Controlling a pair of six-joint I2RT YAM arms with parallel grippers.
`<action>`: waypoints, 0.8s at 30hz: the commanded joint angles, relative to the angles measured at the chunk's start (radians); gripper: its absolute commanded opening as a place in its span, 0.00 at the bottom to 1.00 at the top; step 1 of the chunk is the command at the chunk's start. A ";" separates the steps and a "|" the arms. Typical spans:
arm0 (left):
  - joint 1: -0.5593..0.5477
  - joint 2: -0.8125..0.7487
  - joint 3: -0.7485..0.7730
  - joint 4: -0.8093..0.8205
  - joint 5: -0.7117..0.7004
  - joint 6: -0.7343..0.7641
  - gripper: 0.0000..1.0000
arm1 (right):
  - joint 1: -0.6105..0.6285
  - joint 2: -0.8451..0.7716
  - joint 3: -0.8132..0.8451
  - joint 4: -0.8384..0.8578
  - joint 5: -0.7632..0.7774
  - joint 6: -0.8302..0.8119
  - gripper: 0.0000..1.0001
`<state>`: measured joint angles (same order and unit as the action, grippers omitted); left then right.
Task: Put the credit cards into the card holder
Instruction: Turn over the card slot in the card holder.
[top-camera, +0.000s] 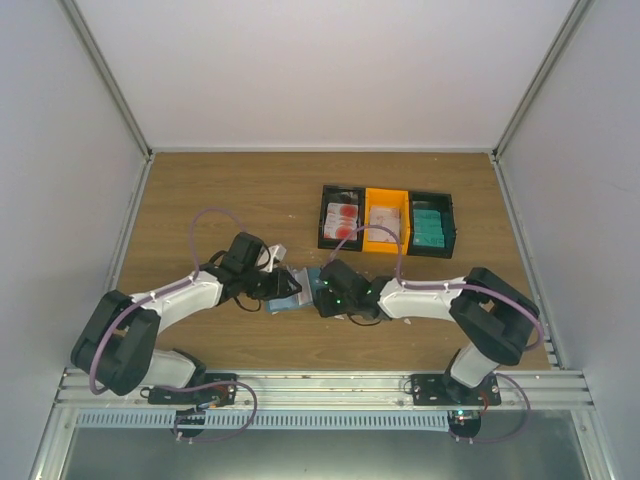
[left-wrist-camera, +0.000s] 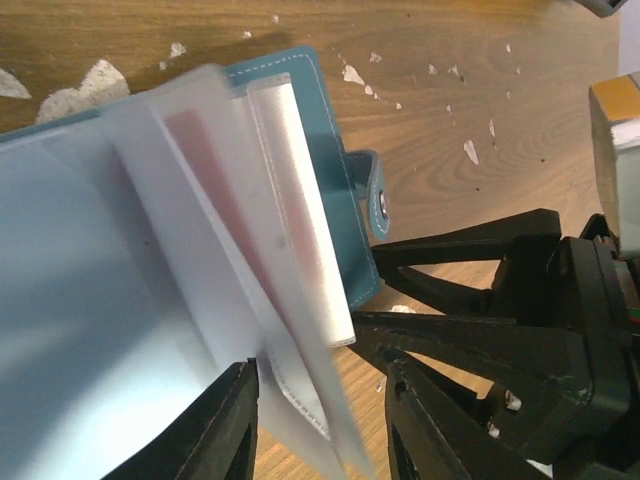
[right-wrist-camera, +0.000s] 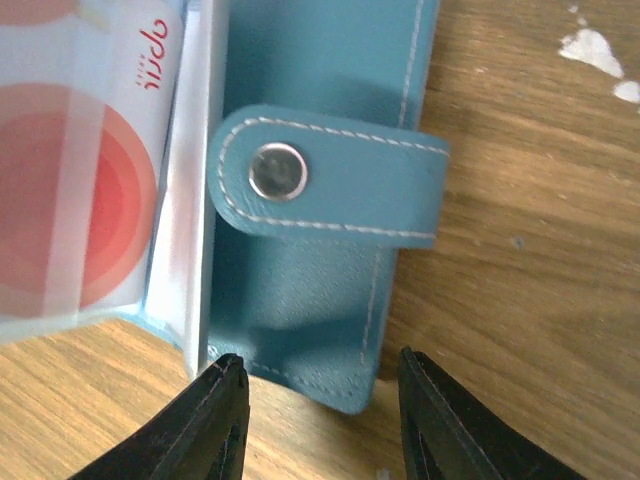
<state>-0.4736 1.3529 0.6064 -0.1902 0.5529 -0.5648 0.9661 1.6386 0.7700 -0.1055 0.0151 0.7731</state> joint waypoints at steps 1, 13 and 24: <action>-0.018 0.022 0.014 0.071 0.032 0.005 0.39 | 0.011 -0.068 -0.037 -0.012 0.023 0.027 0.42; -0.054 0.072 0.034 0.118 0.046 -0.004 0.47 | 0.010 -0.254 -0.095 -0.027 0.076 0.025 0.46; -0.060 0.020 0.017 0.128 0.006 -0.005 0.60 | 0.010 -0.260 -0.073 -0.024 0.078 0.020 0.47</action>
<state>-0.5274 1.4216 0.6209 -0.1066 0.5858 -0.5686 0.9665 1.3876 0.6861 -0.1329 0.0704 0.8005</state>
